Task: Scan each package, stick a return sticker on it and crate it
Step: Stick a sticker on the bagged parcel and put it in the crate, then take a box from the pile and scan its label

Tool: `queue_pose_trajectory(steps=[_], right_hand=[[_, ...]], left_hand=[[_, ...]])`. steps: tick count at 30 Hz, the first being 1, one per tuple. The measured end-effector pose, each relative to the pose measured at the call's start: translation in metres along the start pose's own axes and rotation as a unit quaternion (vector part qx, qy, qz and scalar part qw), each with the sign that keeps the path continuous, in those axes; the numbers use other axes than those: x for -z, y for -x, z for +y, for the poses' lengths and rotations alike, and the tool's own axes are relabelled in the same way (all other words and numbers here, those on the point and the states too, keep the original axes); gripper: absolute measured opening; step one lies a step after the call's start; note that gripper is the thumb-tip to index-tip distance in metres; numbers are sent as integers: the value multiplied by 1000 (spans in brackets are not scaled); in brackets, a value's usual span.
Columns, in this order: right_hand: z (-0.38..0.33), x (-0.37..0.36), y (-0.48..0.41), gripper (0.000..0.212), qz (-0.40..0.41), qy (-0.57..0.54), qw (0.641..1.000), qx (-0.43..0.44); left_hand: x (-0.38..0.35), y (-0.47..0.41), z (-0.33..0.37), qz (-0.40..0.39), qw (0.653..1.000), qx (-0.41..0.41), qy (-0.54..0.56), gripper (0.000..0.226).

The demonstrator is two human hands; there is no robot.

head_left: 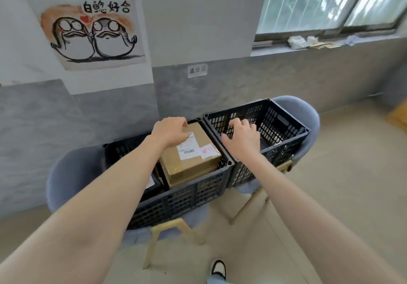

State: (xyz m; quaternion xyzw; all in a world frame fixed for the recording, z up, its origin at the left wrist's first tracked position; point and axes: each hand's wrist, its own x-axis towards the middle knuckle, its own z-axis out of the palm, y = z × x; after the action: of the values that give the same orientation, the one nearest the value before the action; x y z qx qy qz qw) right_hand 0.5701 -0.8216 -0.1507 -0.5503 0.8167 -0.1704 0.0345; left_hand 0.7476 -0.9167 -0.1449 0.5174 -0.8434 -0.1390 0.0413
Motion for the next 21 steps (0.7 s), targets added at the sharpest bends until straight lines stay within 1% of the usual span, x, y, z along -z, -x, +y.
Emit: queue_pose_trajectory(steps=[5, 9, 12, 16, 17, 19, 21], right_hand=[[81, 54, 41, 45, 54, 20, 995, -80], [149, 97, 78, 42, 96, 22, 982, -161], [202, 128, 118, 41, 125, 29, 966, -222], [279, 168, 194, 43, 144, 31, 943, -298], [299, 178, 217, 43, 148, 36, 937, -315], [337, 197, 264, 43, 156, 43, 922, -352], [372, 215, 312, 43, 164, 44, 905, -390]], left_hand=[[-3, -3, 99, 1, 993, -105, -51, 35], [-11, 5, 193, 13, 977, -200, -74, 35], [-23, 23, 268, 25, 960, -269, -80, 34], [-49, 66, 378, 33, 925, -361, -117, 19], [-57, 81, 405, 35, 916, -381, -123, 20], [-75, 113, 456, 36, 901, -417, -117, 31], [-94, 146, 501, 24, 887, -449, -103, 34]])
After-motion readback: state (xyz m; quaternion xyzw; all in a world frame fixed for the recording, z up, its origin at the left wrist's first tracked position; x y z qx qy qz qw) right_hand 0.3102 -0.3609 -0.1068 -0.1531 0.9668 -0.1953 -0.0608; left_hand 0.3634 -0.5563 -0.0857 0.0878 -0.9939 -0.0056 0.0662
